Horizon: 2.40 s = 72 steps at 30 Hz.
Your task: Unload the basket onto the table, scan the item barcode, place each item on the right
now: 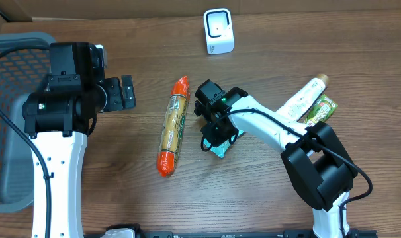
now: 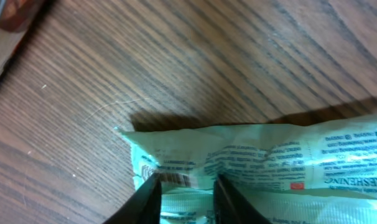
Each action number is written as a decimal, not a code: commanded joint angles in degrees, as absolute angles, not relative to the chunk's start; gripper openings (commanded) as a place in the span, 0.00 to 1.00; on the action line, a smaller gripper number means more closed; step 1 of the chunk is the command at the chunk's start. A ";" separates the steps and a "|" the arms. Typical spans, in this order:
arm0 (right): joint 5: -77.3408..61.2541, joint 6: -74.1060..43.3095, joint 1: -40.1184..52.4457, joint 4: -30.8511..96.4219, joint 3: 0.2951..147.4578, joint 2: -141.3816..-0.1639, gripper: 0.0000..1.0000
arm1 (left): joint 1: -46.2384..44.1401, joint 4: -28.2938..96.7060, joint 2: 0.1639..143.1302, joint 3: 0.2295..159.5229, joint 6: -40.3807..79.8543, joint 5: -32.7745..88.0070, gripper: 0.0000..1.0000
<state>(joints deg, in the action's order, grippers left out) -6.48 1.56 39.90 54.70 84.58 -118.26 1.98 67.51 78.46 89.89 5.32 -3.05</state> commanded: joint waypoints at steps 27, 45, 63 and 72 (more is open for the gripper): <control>4.62 3.07 31.09 63.11 98.70 -117.67 1.00 | 1.85 67.29 78.63 90.89 3.81 -3.38 0.99; -25.78 27.33 11.20 63.88 98.59 -127.02 0.75 | 1.85 67.29 78.63 90.89 3.81 -3.38 1.00; -36.88 15.22 13.23 77.97 98.59 -130.54 0.66 | 1.85 67.29 78.63 90.89 3.81 -3.38 1.00; -35.70 5.96 14.83 71.18 98.59 -130.54 0.66 | 1.85 67.29 78.63 90.89 3.81 -3.38 1.00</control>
